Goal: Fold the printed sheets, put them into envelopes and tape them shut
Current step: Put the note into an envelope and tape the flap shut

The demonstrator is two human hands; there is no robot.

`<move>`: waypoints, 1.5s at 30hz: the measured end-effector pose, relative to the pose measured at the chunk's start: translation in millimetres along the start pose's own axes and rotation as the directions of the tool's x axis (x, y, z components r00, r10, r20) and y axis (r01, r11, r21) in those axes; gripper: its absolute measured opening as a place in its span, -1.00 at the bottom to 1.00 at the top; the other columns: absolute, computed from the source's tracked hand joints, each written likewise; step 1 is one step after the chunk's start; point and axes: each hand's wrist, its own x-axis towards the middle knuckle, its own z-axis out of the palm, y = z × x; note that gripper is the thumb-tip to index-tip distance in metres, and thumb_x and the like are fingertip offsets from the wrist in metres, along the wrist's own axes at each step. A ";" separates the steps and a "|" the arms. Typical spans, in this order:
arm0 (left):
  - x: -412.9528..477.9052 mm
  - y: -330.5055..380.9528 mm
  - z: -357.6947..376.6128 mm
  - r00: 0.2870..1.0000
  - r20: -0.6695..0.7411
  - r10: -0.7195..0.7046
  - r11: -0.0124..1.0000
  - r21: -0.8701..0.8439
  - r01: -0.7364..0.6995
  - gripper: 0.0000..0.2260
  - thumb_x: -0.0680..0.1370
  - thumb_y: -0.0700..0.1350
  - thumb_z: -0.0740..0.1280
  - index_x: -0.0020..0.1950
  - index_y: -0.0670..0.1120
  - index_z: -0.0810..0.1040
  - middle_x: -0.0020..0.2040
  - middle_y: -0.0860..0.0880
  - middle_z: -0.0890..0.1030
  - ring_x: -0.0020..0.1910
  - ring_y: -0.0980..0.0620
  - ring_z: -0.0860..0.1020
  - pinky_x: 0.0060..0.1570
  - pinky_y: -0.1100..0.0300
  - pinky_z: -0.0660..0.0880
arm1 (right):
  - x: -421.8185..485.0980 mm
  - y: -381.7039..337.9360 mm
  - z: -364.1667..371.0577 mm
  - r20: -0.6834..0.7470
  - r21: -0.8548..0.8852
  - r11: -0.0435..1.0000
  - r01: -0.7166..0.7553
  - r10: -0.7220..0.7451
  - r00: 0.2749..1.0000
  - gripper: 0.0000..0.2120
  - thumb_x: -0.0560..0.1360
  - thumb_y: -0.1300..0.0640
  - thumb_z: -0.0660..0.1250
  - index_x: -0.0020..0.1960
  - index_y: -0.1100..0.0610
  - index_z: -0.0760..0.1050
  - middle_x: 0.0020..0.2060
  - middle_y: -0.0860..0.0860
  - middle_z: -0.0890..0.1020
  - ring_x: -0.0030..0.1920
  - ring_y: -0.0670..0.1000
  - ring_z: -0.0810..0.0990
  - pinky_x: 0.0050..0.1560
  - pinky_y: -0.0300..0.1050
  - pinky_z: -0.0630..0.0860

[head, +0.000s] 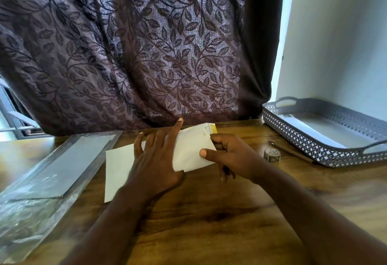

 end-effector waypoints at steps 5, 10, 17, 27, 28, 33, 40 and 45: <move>0.3 2.6 0.5 1.000 -0.013 -0.024 1.000 0.014 0.024 0.12 0.26 0.59 0.20 0.63 0.09 -0.16 0.48 -0.08 0.31 0.44 -0.18 0.30 0.43 -0.34 0.11 | 6.6 5.3 -11.5 -0.476 0.101 0.995 0.014 0.037 0.878 -0.89 0.54 0.09 0.43 0.06 0.05 0.61 -0.21 -0.01 0.71 -0.42 0.07 0.63 -0.48 -0.15 0.47; 0.0 10.2 -3.3 0.996 0.037 -0.077 0.997 -0.026 0.078 0.18 0.19 0.70 0.05 0.62 0.11 -0.26 0.52 -0.04 0.24 0.47 -0.10 0.19 0.45 -0.27 0.11 | 7.6 8.5 -3.9 -0.224 0.327 0.902 -0.281 0.363 0.905 -0.45 0.45 0.03 0.53 0.34 -0.02 0.35 0.11 0.07 0.63 -0.03 0.07 0.70 -0.24 -0.08 0.66; 3.5 17.4 -10.5 0.959 0.209 -0.193 0.946 -0.220 0.238 0.02 0.23 0.69 0.01 0.49 0.34 -0.45 0.59 -0.03 0.19 0.52 -0.15 0.22 0.45 -0.25 0.18 | 15.0 25.4 -3.2 -0.289 0.285 0.921 -0.265 0.346 0.893 -0.47 0.43 0.30 0.50 0.32 0.04 0.43 0.10 0.12 0.65 0.02 0.13 0.70 -0.04 0.18 0.69; 4.3 31.1 -21.6 0.803 0.530 -0.273 0.493 -0.640 0.590 -0.74 0.54 0.07 0.42 0.13 -0.06 0.64 0.04 0.02 0.73 -0.08 0.07 0.69 0.00 0.15 0.58 | 12.4 40.2 -21.8 -0.535 0.222 0.952 -0.210 0.299 0.790 -0.77 0.42 0.31 0.47 -0.02 0.05 0.56 -0.03 0.08 0.69 -0.04 0.13 0.69 -0.01 0.21 0.66; 3.6 34.1 -24.2 0.775 0.588 -0.232 0.383 -0.677 0.628 -0.76 0.56 0.05 0.41 0.13 -0.05 0.65 0.00 0.03 0.74 -0.08 0.05 0.71 -0.01 0.11 0.60 | 11.7 39.5 -21.7 -0.515 0.215 0.956 -0.200 0.285 0.809 -0.80 0.43 0.31 0.47 -0.03 0.07 0.58 -0.05 0.09 0.69 -0.04 0.14 0.69 -0.04 0.18 0.65; 2.6 39.1 -16.1 0.735 0.659 -0.159 0.025 -0.742 0.670 -0.75 0.59 -0.06 0.39 0.25 -0.07 0.59 0.08 -0.08 0.72 0.07 -0.13 0.69 0.19 -0.12 0.58 | 10.9 32.8 -15.0 -0.342 0.192 0.973 -0.130 0.190 0.920 -0.89 0.48 0.31 0.46 -0.05 0.14 0.62 -0.17 0.06 0.70 -0.20 -0.01 0.66 -0.29 -0.19 0.58; 7.0 32.4 4.7 0.752 0.606 -0.258 -0.045 -0.785 0.617 -0.76 0.52 -0.19 0.47 0.17 -0.12 0.63 0.05 -0.12 0.72 0.06 -0.19 0.69 0.17 -0.18 0.58 | 11.6 29.3 -5.1 -0.209 0.317 0.942 -0.113 0.185 0.960 -0.67 0.67 0.09 0.22 -0.09 0.23 0.67 -0.27 0.15 0.68 -0.31 0.05 0.61 -0.29 -0.11 0.53; 8.4 35.6 14.1 0.807 0.522 -0.275 0.097 -0.820 0.564 -0.80 0.48 -0.13 0.52 0.09 -0.08 0.68 0.01 -0.06 0.74 0.03 -0.15 0.70 0.16 -0.20 0.58 | 11.5 32.3 -8.4 -0.199 0.214 0.965 -0.153 0.196 0.960 -0.80 0.61 0.15 0.33 -0.05 0.14 0.72 -0.15 0.05 0.75 -0.17 -0.03 0.67 -0.10 -0.10 0.54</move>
